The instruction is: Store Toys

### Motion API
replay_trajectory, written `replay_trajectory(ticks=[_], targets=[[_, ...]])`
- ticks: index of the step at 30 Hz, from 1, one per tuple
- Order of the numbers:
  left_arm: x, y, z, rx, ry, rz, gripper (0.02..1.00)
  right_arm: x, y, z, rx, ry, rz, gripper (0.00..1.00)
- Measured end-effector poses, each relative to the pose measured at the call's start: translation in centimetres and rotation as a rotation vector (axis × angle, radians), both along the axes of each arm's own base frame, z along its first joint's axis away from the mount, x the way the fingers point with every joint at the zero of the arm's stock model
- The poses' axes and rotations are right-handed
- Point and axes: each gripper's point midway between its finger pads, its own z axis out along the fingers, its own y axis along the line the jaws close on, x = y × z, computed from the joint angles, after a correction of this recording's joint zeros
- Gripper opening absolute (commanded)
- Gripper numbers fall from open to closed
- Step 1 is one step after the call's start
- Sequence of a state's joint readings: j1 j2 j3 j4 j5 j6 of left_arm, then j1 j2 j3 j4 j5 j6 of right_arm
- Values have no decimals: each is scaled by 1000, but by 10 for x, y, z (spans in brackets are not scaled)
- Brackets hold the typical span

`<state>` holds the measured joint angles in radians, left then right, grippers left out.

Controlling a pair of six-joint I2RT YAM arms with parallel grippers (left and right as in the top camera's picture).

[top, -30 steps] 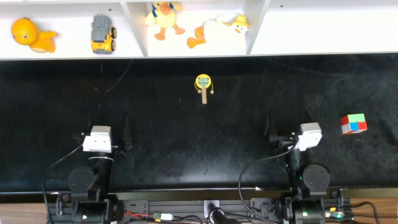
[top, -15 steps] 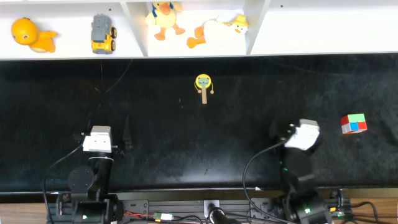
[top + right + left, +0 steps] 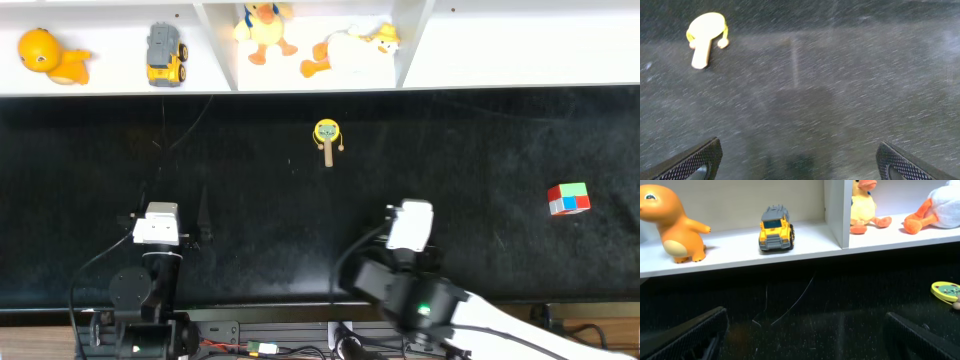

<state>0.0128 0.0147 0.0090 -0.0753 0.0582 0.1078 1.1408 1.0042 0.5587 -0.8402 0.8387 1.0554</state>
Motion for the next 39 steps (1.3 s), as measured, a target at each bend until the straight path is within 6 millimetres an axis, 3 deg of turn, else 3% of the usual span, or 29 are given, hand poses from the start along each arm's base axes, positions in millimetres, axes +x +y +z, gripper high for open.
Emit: replay_trajectory(ticks=[5,11,22,28,36,39], targets=[[0,0,0,0,0,0,998,11,35,7,-41,26,-21,996],[0,0,0,0,0,0,998,27,63,4,-105,64,-51,996],[0,0,0,0,0,0,998,69,78,-12,-97,139,-152,996],[0,0,0,0,0,0,998,96,100,-23,-81,198,-97,993],[0,0,0,0,0,0,998,125,102,-40,-114,270,-79,996],[0,0,0,0,0,0,998,138,112,-44,-108,273,-32,996]])
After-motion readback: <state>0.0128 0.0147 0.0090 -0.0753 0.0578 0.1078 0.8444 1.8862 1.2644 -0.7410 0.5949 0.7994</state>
